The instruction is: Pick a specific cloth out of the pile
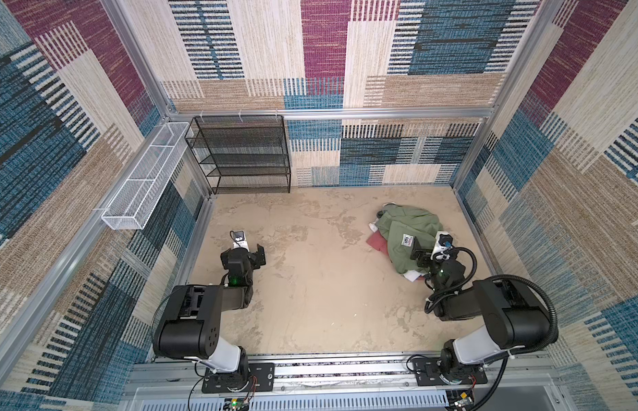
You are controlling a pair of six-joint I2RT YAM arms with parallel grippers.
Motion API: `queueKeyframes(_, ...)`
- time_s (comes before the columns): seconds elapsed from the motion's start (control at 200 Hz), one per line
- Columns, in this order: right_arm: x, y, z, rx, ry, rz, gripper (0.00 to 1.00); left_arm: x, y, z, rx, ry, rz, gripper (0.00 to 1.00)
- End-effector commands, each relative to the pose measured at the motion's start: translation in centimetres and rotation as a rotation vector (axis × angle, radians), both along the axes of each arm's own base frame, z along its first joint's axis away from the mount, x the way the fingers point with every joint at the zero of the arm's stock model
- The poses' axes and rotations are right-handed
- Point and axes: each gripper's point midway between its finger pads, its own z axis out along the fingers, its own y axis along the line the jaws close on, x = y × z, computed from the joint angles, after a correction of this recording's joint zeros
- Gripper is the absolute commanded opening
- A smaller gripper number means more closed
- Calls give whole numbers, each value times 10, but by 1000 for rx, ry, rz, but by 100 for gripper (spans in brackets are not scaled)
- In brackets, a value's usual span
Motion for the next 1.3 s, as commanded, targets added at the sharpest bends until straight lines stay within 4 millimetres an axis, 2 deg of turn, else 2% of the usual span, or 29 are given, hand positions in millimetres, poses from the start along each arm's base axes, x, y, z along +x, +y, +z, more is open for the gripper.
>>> queueKeyframes(0.0,1,2,8,-2,-31,12,100,2,3,6,-4,-23,18,99)
queueKeyframes(0.426,1,2,9,-2,-32,12,100,2,3,5,-3,-22,18,99)
queueKeyframes(0.561,0,1,10,-4,-38,2,98,2,2,7,-2,-30,15,89)
queueKeyframes(0.671,1,-6,17,7,-33,-43,94,1,-6,21,18,-41,-26,78)
queueKeyframes(0.766,6,-11,22,21,14,-78,92,-7,0,32,21,-49,23,76)
queueKeyframes(0.886,10,-13,46,58,6,-105,87,-10,-7,43,25,-66,-16,74)
queueKeyframes(0.951,14,-5,59,77,21,-77,85,-8,-14,50,28,-44,-35,73)
queueKeyframes(0.966,15,-3,61,75,22,-73,85,-9,-15,46,28,-14,-37,73)
queueKeyframes(1.042,20,18,74,39,58,-40,82,-9,-25,52,17,10,-61,72)
queueKeyframes(1.172,23,75,87,-34,132,52,79,-11,-47,69,-5,24,-107,72)
queueKeyframes(1.292,17,122,83,-26,208,179,75,-17,-61,86,-24,59,-108,71)
